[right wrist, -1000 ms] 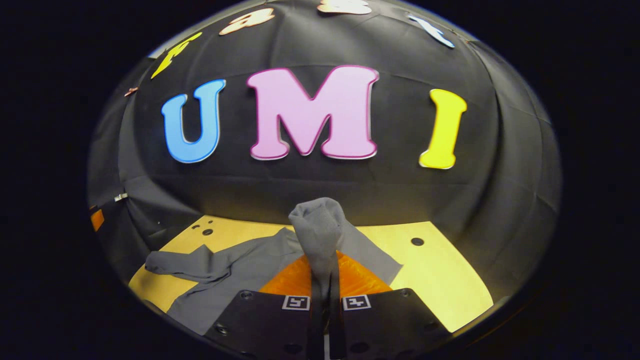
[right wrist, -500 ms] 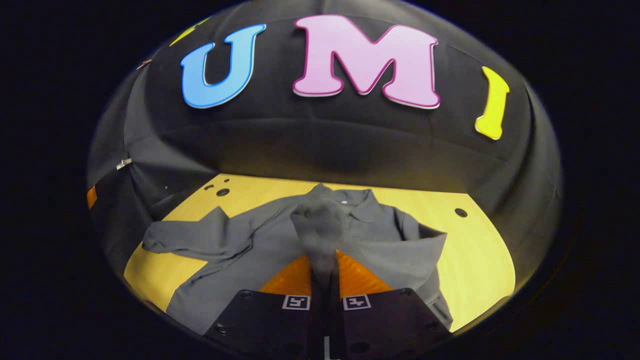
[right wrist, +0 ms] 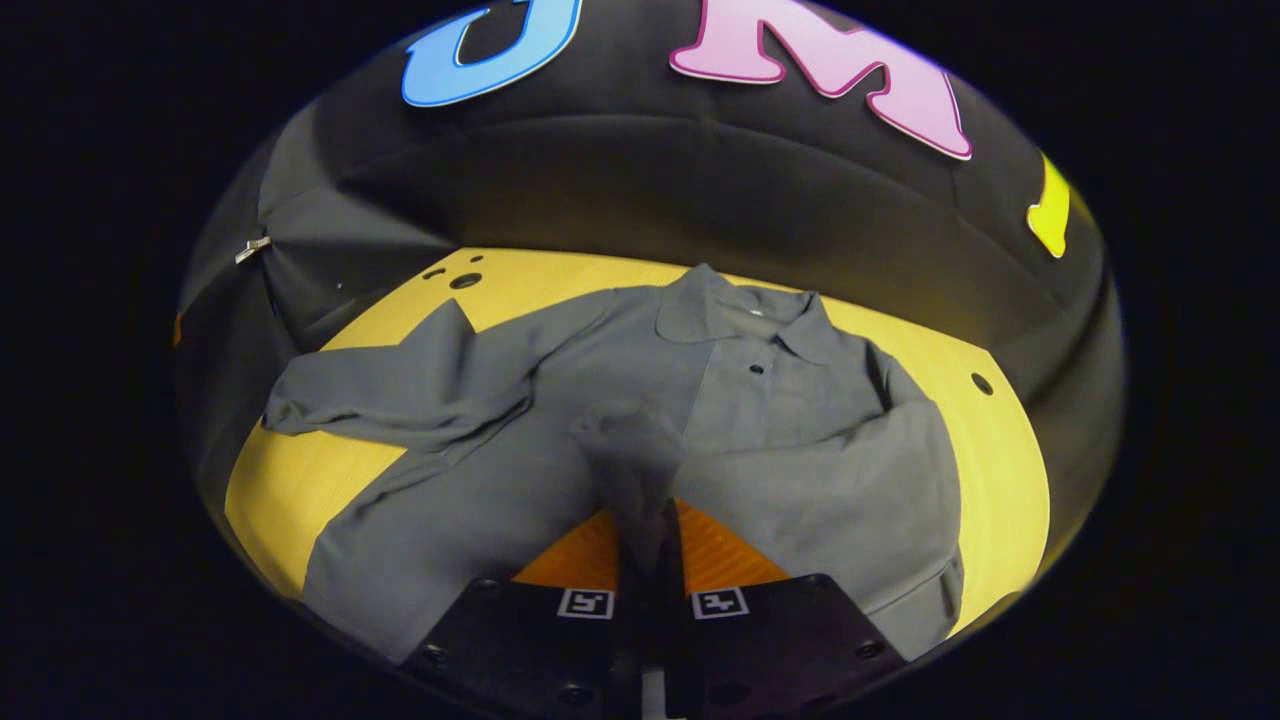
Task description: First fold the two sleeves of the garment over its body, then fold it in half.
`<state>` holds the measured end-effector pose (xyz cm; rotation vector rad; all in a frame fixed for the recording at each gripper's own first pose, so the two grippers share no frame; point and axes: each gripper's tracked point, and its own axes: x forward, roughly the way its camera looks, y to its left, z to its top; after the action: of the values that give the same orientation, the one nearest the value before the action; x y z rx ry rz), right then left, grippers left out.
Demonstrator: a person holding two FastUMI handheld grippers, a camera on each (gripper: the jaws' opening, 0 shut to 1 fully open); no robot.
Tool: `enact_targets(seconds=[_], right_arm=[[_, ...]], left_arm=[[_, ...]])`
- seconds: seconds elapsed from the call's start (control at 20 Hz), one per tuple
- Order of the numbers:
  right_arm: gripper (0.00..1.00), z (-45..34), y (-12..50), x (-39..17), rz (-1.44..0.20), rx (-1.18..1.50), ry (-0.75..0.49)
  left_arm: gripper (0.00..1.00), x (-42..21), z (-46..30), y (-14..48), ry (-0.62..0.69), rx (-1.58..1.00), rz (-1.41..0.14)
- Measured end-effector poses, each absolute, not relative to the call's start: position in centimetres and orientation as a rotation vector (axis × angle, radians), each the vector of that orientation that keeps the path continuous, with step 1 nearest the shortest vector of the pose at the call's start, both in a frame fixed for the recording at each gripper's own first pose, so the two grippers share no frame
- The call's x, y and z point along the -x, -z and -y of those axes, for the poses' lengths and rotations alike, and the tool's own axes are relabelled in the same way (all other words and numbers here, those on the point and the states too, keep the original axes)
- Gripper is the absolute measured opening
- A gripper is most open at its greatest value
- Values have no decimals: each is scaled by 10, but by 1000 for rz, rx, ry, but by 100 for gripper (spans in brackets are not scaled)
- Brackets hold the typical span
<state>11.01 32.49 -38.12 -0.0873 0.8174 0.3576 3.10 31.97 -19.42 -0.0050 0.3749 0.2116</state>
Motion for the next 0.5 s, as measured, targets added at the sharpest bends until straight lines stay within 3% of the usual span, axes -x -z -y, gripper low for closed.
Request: enact_targets(seconds=[0.15,0.2,0.25,0.3,0.5], right_arm=[[24,-333,388,-102,-861,65,-384],[21,-337,389,-98,-875,44,-402],[33,-343,389,-94,-883,21,-422],[31,-348,388,-91,-889,0,-444],[50,-381,365,-66,-899,-140,-609]], left_arm=[[98,-29,-322,202,-212,4,-393],[98,-31,-321,204,-209,3,-398],[98,-32,-321,208,-204,2,-404],[98,-35,-319,211,-197,1,-409],[98,-44,-319,234,-181,9,-442]])
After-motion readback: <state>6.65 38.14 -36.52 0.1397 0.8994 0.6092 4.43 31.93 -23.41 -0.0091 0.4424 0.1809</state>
